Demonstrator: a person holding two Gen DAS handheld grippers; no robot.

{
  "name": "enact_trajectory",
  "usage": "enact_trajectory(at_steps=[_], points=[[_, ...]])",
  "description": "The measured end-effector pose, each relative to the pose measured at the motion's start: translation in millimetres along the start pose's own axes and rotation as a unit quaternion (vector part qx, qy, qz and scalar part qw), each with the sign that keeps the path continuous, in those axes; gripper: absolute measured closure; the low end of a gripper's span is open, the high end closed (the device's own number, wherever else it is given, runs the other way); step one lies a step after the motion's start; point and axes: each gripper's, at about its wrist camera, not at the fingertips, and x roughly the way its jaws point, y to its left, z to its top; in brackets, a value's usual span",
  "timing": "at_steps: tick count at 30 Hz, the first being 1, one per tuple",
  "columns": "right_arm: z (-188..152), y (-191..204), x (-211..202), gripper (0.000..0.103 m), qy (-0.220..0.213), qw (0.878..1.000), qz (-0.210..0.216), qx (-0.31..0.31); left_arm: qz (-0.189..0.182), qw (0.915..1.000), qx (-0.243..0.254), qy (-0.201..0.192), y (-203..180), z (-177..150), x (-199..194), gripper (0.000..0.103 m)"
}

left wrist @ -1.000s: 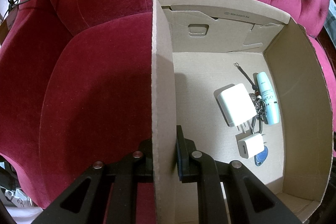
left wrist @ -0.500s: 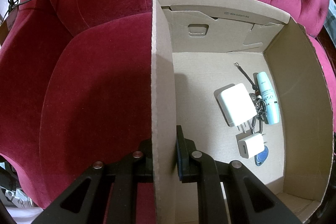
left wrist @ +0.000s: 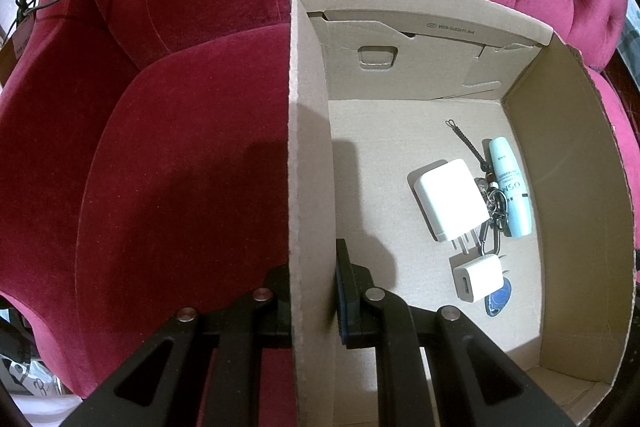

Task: Organize rigid objects
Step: 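Withdraw the right gripper from the box toward the black round object, then grasp the black round object with the right gripper, then lift the black object with the right gripper and carry it into the box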

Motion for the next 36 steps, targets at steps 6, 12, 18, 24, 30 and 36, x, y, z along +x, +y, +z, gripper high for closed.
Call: enact_trajectory(at_steps=[6,12,18,24,30,36], points=[[0.0,-1.6,-20.0,0.062,-0.010,1.000,-0.004,-0.003,0.000,1.0000,-0.001,0.000,0.8,0.0,-0.3,0.089],[7.4,-0.5,-39.4,0.062,-0.018,1.000,-0.007,-0.003,-0.002,1.0000,-0.002,0.000,2.1,0.6,-0.6,0.089],[15.6,3.7,-52.4,0.062,-0.028,1.000,-0.011,-0.004,-0.003,1.0000,-0.003,0.000,2.7,0.4,-0.8,0.089],[23.8,8.4,-65.8,0.062,-0.033,0.999,-0.020,-0.004,-0.002,1.0000,-0.001,0.000,2.8,0.4,-0.7,0.089],[33.5,15.2,-78.4,0.062,-0.035,0.999,-0.027,-0.005,-0.002,1.0000,-0.001,0.001,2.6,0.6,-1.8,0.089],[43.4,25.5,-90.4,0.062,-0.037,0.999,-0.025,-0.005,-0.002,1.0000,-0.001,0.001,1.9,0.7,-0.9,0.089]])
